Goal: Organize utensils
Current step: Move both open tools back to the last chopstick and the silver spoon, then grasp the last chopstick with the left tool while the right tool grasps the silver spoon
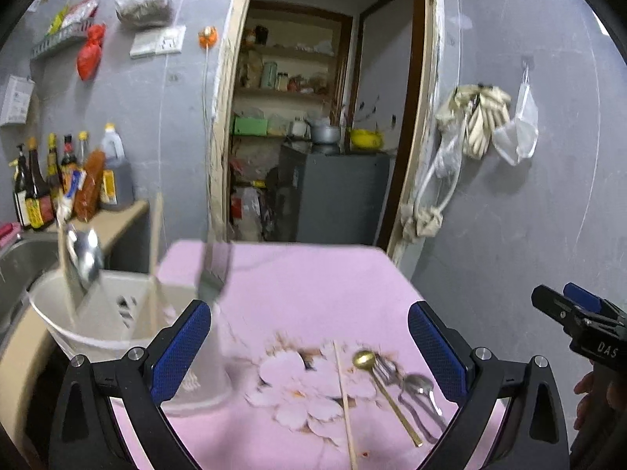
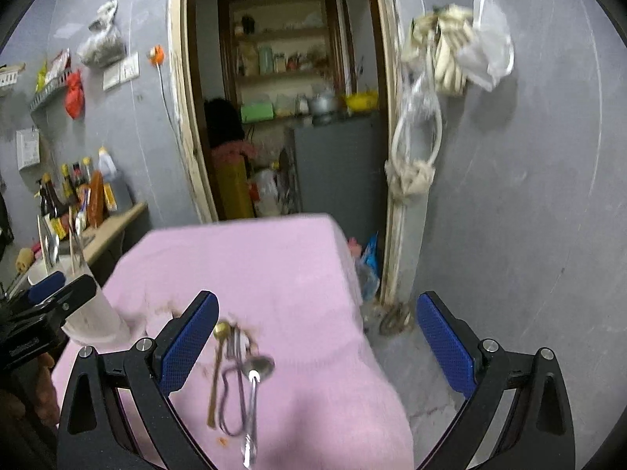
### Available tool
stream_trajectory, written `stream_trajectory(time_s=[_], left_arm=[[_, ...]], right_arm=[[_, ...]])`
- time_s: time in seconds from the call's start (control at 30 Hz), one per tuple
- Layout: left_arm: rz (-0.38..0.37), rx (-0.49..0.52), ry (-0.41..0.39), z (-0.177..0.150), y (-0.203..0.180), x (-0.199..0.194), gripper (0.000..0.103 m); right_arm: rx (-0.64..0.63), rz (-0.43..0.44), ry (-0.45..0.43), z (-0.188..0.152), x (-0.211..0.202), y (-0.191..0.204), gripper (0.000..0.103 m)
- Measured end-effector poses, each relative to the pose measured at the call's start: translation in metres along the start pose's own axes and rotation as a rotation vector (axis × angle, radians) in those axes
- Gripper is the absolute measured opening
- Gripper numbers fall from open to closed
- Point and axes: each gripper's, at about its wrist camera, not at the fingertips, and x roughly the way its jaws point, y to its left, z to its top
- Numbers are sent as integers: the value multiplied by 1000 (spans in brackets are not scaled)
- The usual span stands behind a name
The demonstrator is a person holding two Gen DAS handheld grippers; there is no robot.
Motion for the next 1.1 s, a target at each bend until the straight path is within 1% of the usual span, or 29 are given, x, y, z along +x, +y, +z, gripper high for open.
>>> stream_trajectory(time_s=[0.07,0.23,0.33,0.4,0.43,0.47,0.5,0.53,0.57,0.6,0.63,0.67,0.7,0.77,0.83,0.9,0.97,1.07,1.1], left_arm=[[4,-3,33,-11,-3,13,102],[12,-2,124,-34,-6,41,101],[0,-2,179,-43,-6,57,101],[-11,-1,205,-47,-6,64,99],[-16,2,214,-49,-7,68,95],[-22,6,226,-51,-7,71,90],[-28,13,244,-53,-9,76,87],[-32,17,260,-54,-10,80,81],[-38,20,277,-56,-11,85,73],[-47,21,294,-57,-12,89,70],[-56,23,319,-59,-13,96,64],[-58,26,337,-60,-13,100,58],[-61,35,372,-62,-15,107,54],[-59,46,414,-65,-17,116,41],[-60,51,441,-67,-20,122,36],[-62,51,461,-68,-20,127,32],[-63,46,467,-67,-20,129,29],[-65,29,469,-66,-18,133,27],[-67,23,469,-66,-17,135,26]], right_arm=[[5,21,46,-13,16,-4,99],[7,81,122,-41,48,-7,99],[10,107,163,-49,63,-8,99],[4,121,174,-53,70,-7,98],[-3,125,182,-55,74,-6,97],[-11,135,193,-56,78,-5,93],[-16,151,206,-57,82,-3,87],[-20,160,214,-58,84,-4,81],[-29,176,235,-60,89,-1,79],[-38,189,251,-61,94,3,73],[-44,201,261,-63,96,5,66],[-51,217,273,-64,100,7,64],[-60,231,287,-66,103,9,59],[-76,249,314,-70,109,14,54],[-84,266,337,-71,113,16,48],[-91,289,365,-75,119,19,48],[-88,312,371,-74,123,21,48],[-113,336,397,-77,130,28,48],[-133,331,391,-77,131,32,48]])
